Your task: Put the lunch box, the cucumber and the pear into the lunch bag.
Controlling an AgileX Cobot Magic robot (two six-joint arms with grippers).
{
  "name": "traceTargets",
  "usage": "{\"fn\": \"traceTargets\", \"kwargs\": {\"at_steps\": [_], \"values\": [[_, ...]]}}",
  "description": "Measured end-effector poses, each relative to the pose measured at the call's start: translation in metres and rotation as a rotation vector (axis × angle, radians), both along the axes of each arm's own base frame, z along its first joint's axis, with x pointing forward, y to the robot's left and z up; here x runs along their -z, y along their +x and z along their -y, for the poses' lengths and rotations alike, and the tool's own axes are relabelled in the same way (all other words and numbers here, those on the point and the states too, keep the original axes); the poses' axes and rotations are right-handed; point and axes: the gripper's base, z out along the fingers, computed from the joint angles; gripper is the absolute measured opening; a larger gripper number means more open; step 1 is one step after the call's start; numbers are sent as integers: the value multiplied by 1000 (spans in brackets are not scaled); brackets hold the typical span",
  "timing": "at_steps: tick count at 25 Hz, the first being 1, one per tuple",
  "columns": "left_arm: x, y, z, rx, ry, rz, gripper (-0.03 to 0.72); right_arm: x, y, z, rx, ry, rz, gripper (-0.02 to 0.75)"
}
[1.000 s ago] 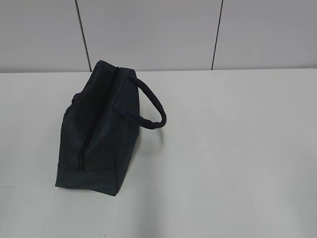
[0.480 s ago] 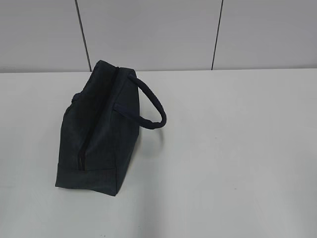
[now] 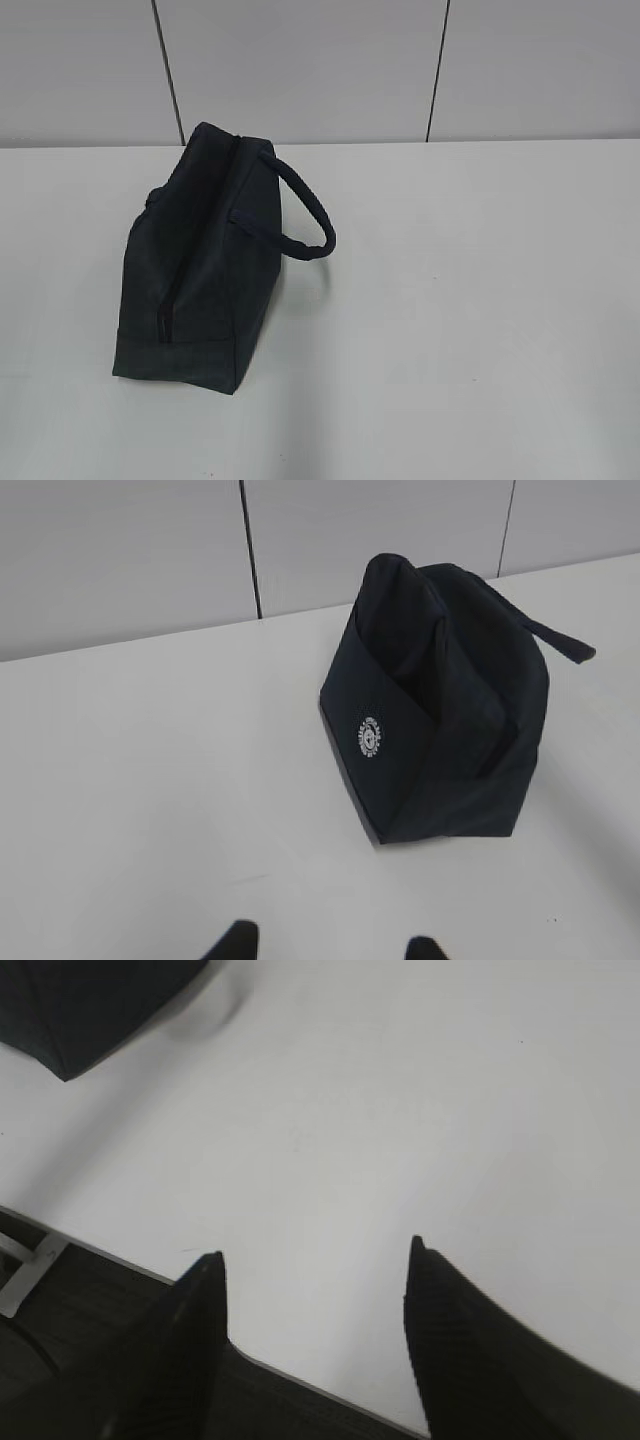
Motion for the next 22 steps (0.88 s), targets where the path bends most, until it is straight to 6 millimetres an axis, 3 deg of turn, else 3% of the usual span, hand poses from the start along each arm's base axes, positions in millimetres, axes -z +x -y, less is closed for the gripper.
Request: {"fn": "traceTargets", "kwargs": {"at_steps": [7, 22], "values": [[0, 0, 2, -131, 0, 0, 276, 0, -1, -2, 191, 0, 0, 444], [0, 0, 2, -138, 0, 0, 276, 0, -2, -2, 199, 6, -2, 444]]}}
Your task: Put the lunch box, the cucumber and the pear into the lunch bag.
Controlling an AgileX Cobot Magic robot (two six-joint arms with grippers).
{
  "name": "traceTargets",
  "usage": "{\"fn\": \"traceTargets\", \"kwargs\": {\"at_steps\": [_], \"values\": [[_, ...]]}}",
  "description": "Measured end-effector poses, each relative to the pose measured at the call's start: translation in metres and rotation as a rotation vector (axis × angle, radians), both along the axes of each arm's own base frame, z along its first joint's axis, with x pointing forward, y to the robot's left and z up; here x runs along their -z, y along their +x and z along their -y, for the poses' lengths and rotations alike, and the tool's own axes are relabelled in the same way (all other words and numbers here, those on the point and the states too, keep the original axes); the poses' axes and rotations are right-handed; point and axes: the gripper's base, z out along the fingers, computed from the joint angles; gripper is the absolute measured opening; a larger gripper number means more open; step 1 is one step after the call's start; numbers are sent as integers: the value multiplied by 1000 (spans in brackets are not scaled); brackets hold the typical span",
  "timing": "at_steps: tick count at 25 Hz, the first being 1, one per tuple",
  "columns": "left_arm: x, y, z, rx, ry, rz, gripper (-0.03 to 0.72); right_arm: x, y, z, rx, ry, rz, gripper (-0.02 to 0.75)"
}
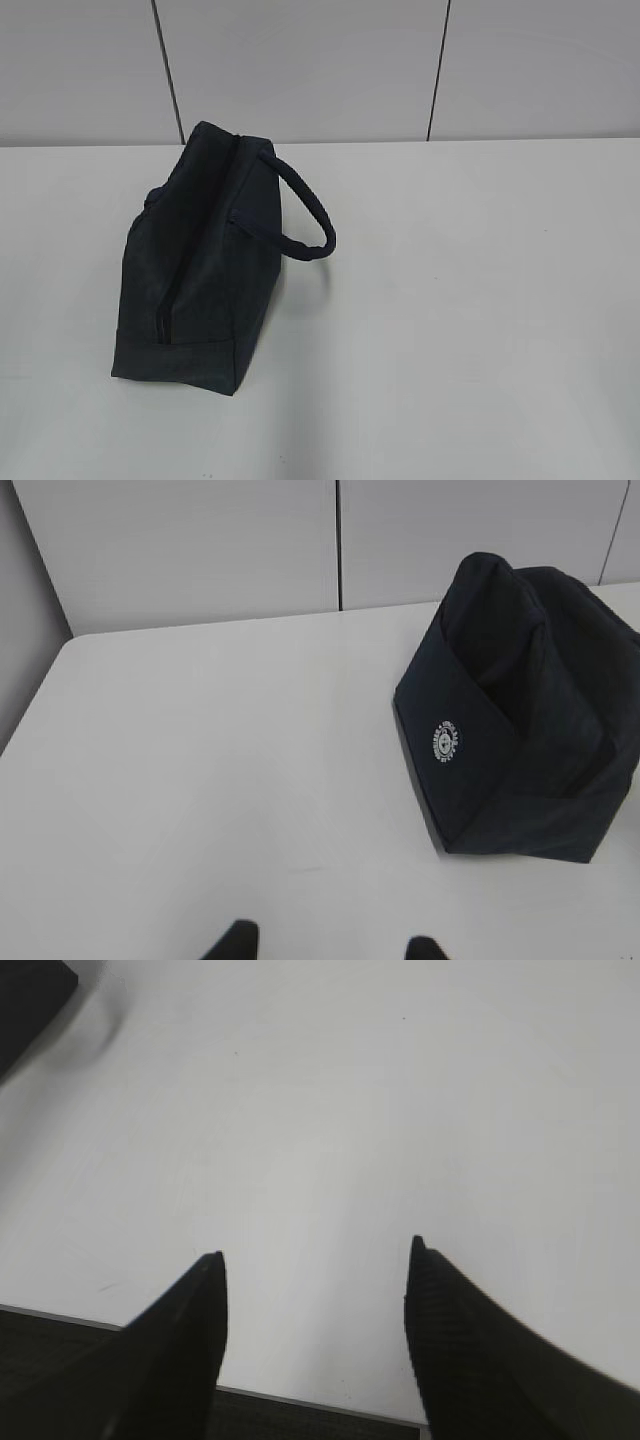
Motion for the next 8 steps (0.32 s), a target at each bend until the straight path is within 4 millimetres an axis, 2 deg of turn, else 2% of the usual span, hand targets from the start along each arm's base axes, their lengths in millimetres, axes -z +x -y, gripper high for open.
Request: {"fn": "traceTargets", "kwargs": {"at_steps": [8], "values": [[0, 0, 0, 0, 0, 0, 276, 0, 0, 0, -4, -6, 1, 444]]}}
